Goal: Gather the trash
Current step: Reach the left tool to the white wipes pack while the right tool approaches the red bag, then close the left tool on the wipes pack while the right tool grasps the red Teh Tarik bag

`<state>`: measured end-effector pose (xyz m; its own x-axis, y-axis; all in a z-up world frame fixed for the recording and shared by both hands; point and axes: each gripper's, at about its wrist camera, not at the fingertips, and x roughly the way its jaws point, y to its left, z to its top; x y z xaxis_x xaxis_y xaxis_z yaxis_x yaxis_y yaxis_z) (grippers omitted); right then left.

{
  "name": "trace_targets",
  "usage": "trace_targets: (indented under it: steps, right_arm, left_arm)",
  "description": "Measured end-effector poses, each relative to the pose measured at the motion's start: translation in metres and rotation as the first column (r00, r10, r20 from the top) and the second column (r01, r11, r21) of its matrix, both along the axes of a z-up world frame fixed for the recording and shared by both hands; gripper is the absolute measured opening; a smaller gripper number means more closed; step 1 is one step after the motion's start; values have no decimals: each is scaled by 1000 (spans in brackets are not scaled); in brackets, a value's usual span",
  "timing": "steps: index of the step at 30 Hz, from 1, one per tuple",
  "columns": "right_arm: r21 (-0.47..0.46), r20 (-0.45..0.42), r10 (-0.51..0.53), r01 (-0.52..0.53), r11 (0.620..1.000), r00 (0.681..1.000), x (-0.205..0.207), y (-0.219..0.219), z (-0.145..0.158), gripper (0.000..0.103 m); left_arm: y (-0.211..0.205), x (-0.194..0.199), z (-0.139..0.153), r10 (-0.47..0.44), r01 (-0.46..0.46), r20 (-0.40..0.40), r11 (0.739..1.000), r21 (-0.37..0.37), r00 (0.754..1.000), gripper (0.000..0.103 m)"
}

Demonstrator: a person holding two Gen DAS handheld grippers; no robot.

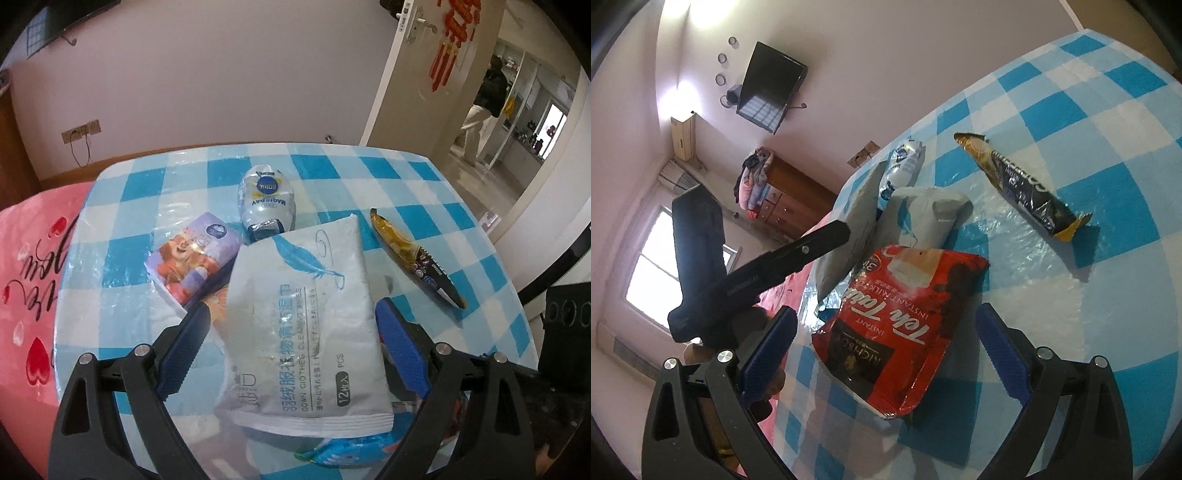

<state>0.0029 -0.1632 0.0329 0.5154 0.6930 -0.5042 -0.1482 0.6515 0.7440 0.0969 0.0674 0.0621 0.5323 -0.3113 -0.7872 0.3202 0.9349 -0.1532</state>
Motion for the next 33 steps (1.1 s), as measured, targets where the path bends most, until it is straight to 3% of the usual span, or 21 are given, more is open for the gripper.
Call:
trace_targets:
  steps: [7,11,14,22,33]
  right_arm:
    - [-7,9,-22,22,1000,1000,2,1,0,95]
    - [-20,2,-24,24,1000,1000,3,0,-3,82]
    - [-23,6,-20,21,1000,1000,3,0,-4,81]
    - [-35,20,-13,14,999,1000,2,2,-6,76]
    - [-63,23,4,-3,998,1000,1,7,-8,66]
  left_arm:
    - [1,7,-10,-1,-2,-41,998,-62,999,91]
    - [-1,9,-17,22,-26,-55,998,-63,998,91]
    - [0,10,-21,63,-67,-58,996,-64,996,91]
    - [2,2,-18,130,-130,-17,991,-32,991,80]
    - [8,-17,-7,173,-172,19,984,-33,985,75]
